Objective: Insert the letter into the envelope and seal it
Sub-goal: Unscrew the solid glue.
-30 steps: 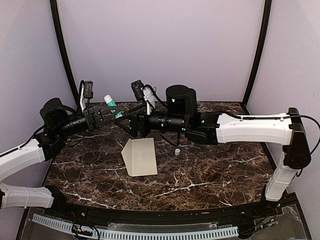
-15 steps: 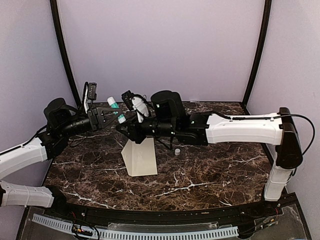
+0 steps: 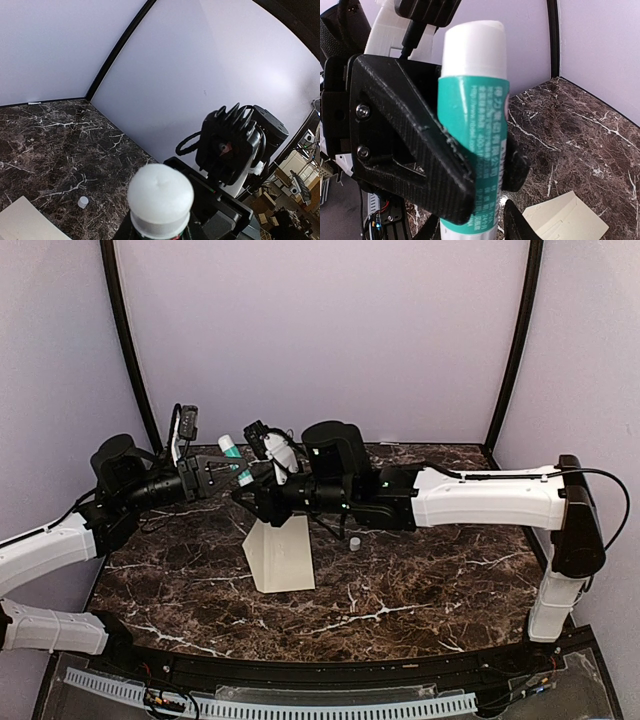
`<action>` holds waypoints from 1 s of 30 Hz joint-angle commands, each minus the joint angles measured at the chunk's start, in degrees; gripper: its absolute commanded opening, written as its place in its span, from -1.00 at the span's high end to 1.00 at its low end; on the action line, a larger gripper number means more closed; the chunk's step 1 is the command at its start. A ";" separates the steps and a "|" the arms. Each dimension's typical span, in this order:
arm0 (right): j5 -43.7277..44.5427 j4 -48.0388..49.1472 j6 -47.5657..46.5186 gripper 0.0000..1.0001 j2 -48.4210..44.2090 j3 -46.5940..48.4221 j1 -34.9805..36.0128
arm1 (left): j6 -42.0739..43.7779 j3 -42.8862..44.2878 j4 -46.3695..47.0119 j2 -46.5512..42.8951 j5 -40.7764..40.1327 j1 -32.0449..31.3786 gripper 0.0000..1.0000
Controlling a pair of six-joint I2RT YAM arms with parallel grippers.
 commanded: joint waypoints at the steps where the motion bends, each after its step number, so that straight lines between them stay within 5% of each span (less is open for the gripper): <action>1: 0.87 2.32 0.12 0.32 -1.46 1.09 0.28 | 0.10 1.67 0.98 -0.36 1.46 0.25 1.00; 11: 0.63 3.13 0.71 0.24 -1.98 0.78 -0.01 | 0.30 1.58 0.77 -0.77 2.65 0.25 1.00; 20: -0.97 5.84 1.68 0.61 -3.32 -1.10 -0.49 | 0.94 1.58 0.81 -0.52 4.25 0.25 1.00; 30: -19.14 19.34 9.76 0.74 -7.38 -9.16 -4.56 | 0.98 0.92 7.62 -0.59 17.41 0.25 1.00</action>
